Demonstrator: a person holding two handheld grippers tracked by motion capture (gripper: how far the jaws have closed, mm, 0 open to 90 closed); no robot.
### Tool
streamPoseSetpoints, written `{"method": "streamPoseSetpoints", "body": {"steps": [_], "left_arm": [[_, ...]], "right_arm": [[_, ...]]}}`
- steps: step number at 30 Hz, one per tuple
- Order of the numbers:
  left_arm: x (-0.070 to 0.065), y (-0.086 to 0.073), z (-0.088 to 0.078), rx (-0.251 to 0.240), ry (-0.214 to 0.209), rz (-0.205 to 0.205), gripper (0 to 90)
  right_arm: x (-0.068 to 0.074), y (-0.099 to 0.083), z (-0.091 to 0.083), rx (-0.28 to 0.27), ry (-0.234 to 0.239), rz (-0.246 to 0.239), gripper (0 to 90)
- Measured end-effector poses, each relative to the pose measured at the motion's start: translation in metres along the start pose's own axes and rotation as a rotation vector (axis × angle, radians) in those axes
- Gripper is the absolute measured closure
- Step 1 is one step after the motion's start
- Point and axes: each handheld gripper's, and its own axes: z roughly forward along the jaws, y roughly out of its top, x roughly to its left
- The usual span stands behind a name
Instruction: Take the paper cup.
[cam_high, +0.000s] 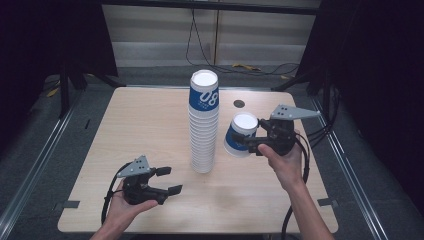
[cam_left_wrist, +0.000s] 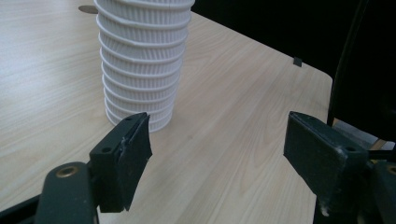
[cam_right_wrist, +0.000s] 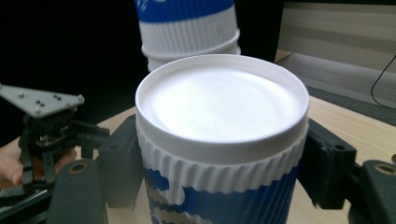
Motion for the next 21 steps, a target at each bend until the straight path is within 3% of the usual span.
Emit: {"method": "streamPoseSetpoints", "body": {"steps": [2,4,8,10,21], "left_arm": [[-0.002,0.002,0.001,0.004,-0.01,0.016,30.7],[-0.003,0.004,0.003,0.007,0.001,0.018,25.2],[-0.004,0.009,0.007,0.007,0.0,0.029,23.4],[-0.005,0.012,0.01,0.047,0.004,0.049,23.1],[-0.01,0.018,0.021,0.038,-0.007,0.061,18.6]], "right_arm": [[0.003,-0.005,0.003,0.008,0.01,-0.002,26.9],[0.005,-0.008,0.006,0.016,0.021,-0.009,26.9],[0.01,-0.013,0.013,0.031,0.042,-0.013,26.9],[0.014,-0.019,0.015,0.041,0.051,-0.014,26.9],[0.024,-0.045,0.034,0.069,0.106,0.02,27.1]]}}
